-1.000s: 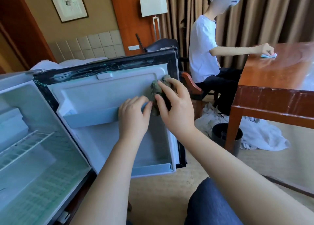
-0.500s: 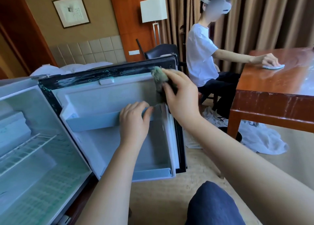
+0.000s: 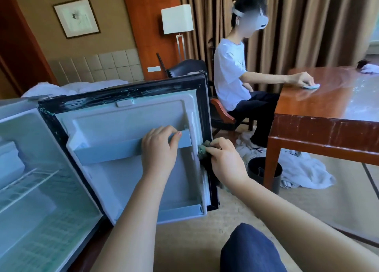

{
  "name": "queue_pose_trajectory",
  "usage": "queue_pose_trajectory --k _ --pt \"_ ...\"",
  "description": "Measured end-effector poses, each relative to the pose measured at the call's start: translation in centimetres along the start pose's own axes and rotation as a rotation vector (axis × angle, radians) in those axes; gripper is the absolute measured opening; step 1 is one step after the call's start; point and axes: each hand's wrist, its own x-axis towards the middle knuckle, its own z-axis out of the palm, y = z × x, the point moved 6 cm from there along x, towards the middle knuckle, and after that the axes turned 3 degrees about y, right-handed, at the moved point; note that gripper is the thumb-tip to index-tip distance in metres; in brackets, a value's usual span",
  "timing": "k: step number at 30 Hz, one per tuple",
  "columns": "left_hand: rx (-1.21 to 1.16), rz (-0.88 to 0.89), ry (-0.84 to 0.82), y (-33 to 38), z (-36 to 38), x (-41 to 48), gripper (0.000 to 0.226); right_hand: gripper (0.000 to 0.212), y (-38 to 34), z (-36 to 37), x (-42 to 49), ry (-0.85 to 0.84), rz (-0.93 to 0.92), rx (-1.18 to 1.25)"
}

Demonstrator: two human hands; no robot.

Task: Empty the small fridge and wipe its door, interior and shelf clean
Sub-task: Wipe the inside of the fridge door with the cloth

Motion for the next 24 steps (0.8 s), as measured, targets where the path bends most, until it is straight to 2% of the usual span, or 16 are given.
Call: queue_pose_trajectory --k 7,9,12,14,18,19,21,24 --pt "0.009 0.028 0.027 0.0 -0.3 -0.4 0.030 0.026 -4.6 -7.6 10.6 0.325 0.010 0.154" --pt "0.011 0.020 0.028 -0.1 -0.3 -0.4 0.029 0.025 -5.6 -7.4 11.9 0.351 -0.045 0.120" --pt "0.026 0.010 0.019 -0.2 -0.1 -0.4 0.029 0.025 -4.9 -4.1 9.8 0.271 -0.125 0.018" --pt "0.038 -0.008 0.004 -0.3 0.4 0.1 0.027 0.027 -2.1 -2.0 7.2 0.206 -0.008 0.046" --pt "0.055 -0.047 -0.054 -0.5 1.2 0.9 0.016 0.029 2.6 2.5 1.2 -0.192 0.146 -0.071" --pt "0.061 -0.047 -0.060 -0.5 1.3 0.9 0.014 0.029 3.0 2.5 0.6 -0.235 0.161 -0.071" --pt "0.071 -0.037 -0.049 -0.6 1.2 0.5 0.014 0.027 2.1 0.7 1.5 -0.140 0.127 -0.007" --pt "0.073 -0.007 -0.002 -0.5 1.0 0.1 0.019 0.029 -1.5 -4.0 6.7 0.158 0.004 0.080"
